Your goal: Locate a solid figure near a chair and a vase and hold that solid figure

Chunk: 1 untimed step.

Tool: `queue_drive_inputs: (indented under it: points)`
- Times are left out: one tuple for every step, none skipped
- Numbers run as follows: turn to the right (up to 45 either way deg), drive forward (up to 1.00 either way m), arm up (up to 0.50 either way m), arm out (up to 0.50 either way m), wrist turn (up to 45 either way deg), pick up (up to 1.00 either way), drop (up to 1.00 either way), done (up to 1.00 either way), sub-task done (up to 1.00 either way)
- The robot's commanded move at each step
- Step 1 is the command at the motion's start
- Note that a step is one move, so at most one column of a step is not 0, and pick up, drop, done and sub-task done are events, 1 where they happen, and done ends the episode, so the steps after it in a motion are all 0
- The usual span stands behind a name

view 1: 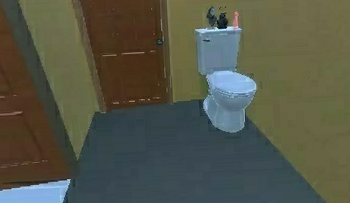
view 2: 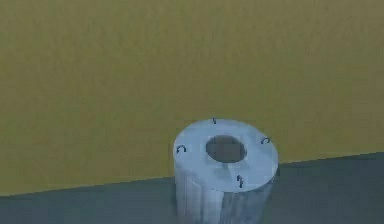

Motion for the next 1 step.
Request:
queue_drive_inputs:
  points:
    - [-45.0, 0.0, 0.0, 0.0, 0.0, 0.0, 0.0, 0.0, 0.0]
